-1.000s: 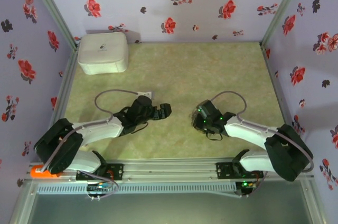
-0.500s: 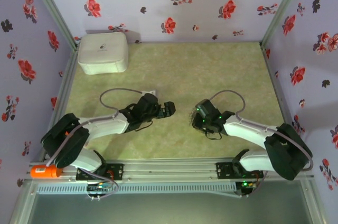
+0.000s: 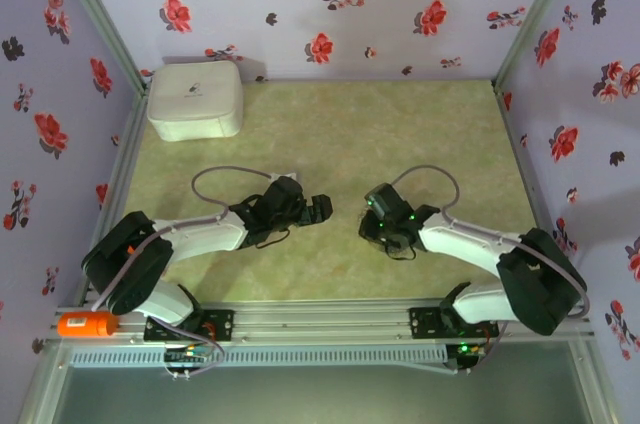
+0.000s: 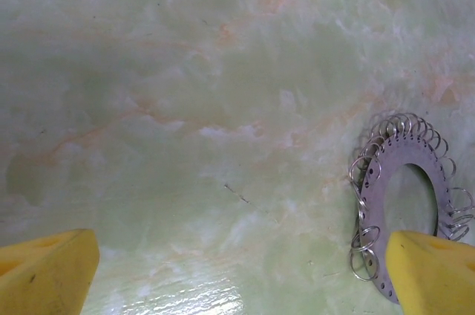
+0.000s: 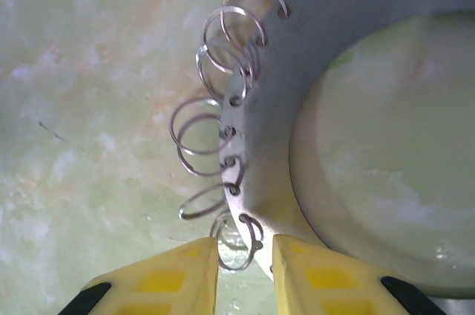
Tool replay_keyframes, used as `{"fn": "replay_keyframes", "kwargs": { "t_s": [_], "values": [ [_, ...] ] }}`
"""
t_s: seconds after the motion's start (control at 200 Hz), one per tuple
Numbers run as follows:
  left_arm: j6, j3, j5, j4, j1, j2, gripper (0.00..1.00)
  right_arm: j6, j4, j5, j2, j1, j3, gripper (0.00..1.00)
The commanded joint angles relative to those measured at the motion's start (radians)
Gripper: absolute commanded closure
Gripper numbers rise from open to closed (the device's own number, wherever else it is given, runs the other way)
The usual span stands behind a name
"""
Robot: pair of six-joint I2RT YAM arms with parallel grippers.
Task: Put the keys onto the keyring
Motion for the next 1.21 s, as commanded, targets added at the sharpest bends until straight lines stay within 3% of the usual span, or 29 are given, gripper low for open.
{"fn": "replay_keyframes", "kwargs": {
  "t_s": [0.0, 0.3, 0.495, 0.795, 0.955, 1.2],
  "values": [
    [-0.007, 0.009, -0.033, -0.035, -0.008, -0.007, 0.00, -0.074, -0.105, 0.093, 0.020, 0.007, 0.082, 0.71],
    [0.010, -0.023, -0.073, -0.064, -0.006, -0.055, 0.00, -0.075, -0.107, 0.066, 0.105, 0.021, 0.146, 0.65],
    [0.003, -0.047, -0.096, -0.068, -0.006, -0.088, 0.00, -0.045, -0.194, 0.155, 0.175, 0.064, 0.221, 0.58],
    [-0.007, -0.076, -0.121, -0.064, -0.002, -0.122, 0.00, -0.026, -0.291, 0.248, 0.266, 0.118, 0.302, 0.54],
    [-0.012, -0.086, -0.125, -0.065, 0.001, -0.138, 0.00, -0.019, -0.305, 0.261, 0.303, 0.133, 0.317, 0.56],
    [-0.013, -0.094, -0.130, -0.067, 0.004, -0.149, 0.00, -0.017, -0.338, 0.293, 0.327, 0.159, 0.340, 0.68]
  ]
}}
